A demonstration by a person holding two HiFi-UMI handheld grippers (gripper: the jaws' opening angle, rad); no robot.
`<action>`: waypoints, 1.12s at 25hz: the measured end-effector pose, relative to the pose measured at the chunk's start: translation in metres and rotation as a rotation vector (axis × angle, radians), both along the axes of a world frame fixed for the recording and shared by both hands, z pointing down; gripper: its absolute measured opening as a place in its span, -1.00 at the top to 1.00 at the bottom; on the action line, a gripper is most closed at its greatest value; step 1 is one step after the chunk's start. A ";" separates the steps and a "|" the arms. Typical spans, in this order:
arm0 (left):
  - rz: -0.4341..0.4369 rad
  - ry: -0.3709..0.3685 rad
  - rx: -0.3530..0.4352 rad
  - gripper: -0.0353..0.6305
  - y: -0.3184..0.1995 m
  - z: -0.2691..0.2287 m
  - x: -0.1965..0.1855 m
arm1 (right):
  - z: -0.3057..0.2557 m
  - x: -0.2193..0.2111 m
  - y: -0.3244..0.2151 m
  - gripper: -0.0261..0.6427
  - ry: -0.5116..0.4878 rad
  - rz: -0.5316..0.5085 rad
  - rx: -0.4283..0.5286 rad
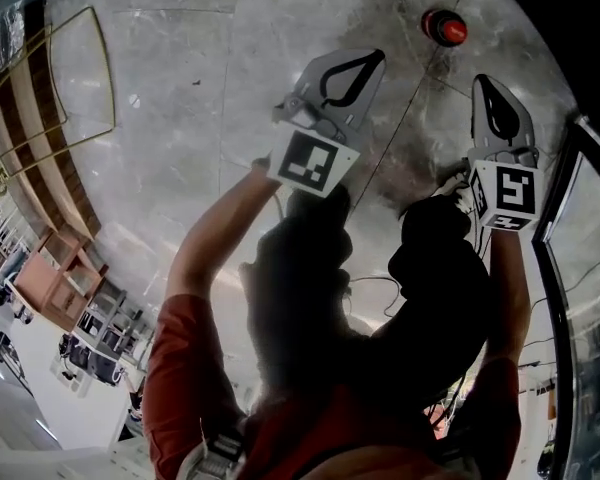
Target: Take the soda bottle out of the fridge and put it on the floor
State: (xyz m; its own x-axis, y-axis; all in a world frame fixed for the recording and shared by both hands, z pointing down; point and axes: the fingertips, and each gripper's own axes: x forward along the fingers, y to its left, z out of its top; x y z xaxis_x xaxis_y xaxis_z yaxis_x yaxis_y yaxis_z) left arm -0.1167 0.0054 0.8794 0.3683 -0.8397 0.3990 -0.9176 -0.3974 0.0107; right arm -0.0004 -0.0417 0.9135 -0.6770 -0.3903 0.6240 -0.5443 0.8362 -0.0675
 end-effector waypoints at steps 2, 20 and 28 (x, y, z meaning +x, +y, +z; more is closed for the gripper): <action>0.000 0.009 -0.038 0.89 0.007 -0.027 0.002 | -0.033 0.008 0.002 0.92 0.004 0.031 -0.025; -0.286 0.068 -0.121 0.89 0.029 -0.423 -0.017 | -0.430 0.023 0.008 0.92 -0.052 0.185 -0.141; -0.295 0.091 -0.151 0.89 0.043 -0.556 -0.006 | -0.564 0.010 0.011 0.92 -0.070 0.175 -0.137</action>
State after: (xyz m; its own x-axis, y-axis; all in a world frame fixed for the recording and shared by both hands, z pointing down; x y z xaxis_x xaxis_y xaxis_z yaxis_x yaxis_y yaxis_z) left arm -0.1225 0.0482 0.3237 0.1583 -0.8490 0.5041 -0.9853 -0.1030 0.1360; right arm 0.0100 -0.0309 0.3498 -0.6496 -0.4208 0.6332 -0.6705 0.7098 -0.2161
